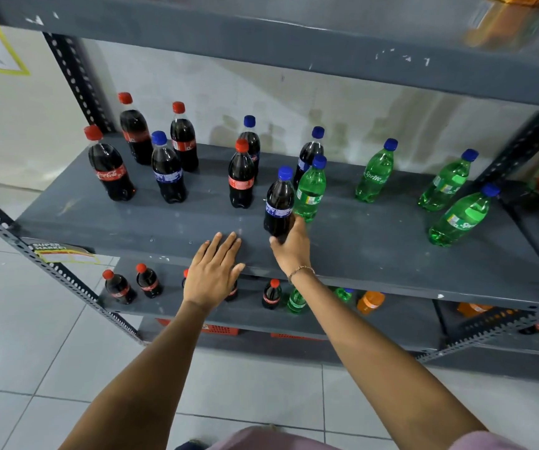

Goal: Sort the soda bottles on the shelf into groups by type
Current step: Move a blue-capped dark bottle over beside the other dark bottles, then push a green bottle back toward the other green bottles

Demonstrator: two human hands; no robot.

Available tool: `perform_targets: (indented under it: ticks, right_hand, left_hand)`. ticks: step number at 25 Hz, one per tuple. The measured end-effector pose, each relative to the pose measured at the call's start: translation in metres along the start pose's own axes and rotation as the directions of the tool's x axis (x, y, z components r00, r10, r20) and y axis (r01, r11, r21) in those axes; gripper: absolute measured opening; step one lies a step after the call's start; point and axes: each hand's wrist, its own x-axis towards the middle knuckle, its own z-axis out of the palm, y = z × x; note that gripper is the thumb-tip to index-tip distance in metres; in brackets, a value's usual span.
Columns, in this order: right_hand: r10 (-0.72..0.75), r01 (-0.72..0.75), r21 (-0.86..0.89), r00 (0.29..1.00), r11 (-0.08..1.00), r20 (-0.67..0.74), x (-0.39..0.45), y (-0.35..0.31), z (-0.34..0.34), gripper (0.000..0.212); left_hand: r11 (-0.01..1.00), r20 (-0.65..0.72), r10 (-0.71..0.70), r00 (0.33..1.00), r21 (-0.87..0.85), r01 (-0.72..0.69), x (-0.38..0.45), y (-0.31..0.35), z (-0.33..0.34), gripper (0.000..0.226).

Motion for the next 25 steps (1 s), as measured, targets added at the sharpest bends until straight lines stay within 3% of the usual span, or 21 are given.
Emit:
perform_targets:
  ticks: [2, 6, 11, 16, 25]
  right_hand:
    - [0.061, -0.062, -0.037, 0.998, 0.997, -0.012, -0.009, 0.013, -0.004, 0.054]
    - [0.191, -0.169, 0.105, 0.946, 0.98, -0.26, 0.002, 0.02, -0.028, 0.047]
    - [0.179, -0.187, 0.142, 0.982, 0.972, 0.064, 0.048, 0.012, -0.044, 0.09]
    - [0.176, -0.176, 0.098, 0.984, 0.98, 0.005, 0.057, 0.019, -0.046, 0.051]
    - [0.248, -0.23, 0.095, 0.921, 0.968, -0.3, 0.06, 0.062, -0.116, 0.04]
  left_hand:
    - [0.999, -0.025, -0.025, 0.999, -0.027, 0.024, 0.001, 0.001, 0.001, 0.053]
    - [1.0, -0.028, -0.01, 1.0, -0.02, 0.009, 0.001, -0.002, 0.002, 0.052]
    - [1.0, -0.03, -0.023, 0.999, -0.019, 0.023, 0.0, 0.0, 0.002, 0.053]
    - [0.999, -0.025, -0.019, 1.0, -0.031, 0.018, 0.0, -0.002, 0.002, 0.059]
    - [1.0, -0.039, -0.029, 0.999, -0.005, 0.029, 0.0, -0.002, 0.007, 0.057]
